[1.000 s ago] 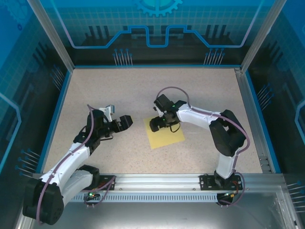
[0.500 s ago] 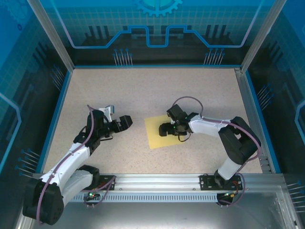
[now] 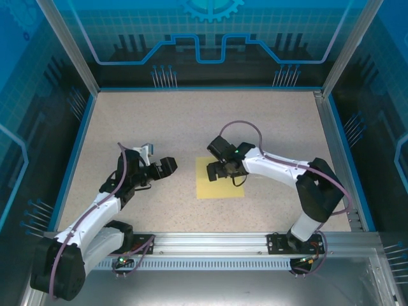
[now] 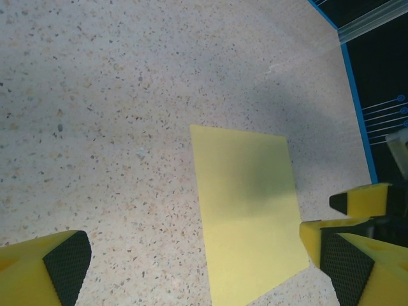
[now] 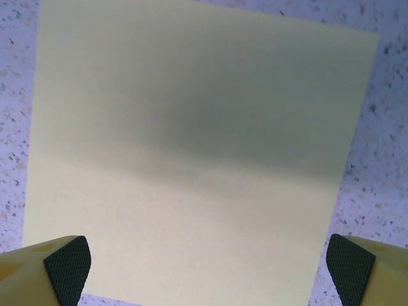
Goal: Fold a paper plane with a square sheet of paper (pick it up from the middle)
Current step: Rotate the square sheet of paper at the center of the table.
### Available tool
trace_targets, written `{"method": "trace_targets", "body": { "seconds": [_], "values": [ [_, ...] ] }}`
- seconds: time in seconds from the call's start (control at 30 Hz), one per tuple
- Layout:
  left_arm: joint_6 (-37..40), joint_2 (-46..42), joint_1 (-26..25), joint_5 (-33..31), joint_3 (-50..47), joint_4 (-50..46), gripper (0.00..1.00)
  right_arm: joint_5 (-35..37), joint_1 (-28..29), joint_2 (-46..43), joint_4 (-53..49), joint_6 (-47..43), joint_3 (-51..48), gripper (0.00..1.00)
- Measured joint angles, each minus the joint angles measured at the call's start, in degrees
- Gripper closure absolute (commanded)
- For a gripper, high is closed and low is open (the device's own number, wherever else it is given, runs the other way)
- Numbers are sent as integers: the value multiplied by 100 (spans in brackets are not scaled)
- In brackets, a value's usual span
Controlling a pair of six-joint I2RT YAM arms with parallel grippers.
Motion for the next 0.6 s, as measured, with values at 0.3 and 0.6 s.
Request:
{"method": "trace_targets", "body": {
  "seconds": [0.3,0.6],
  "values": [
    [131,2,0,-127,-9,-2,1,-173,33,1049,-487,-125,695,1],
    [286,0,0,-267,-42,-2,2,-365,31,1508,-612,-125,1165,0]
  ]
}}
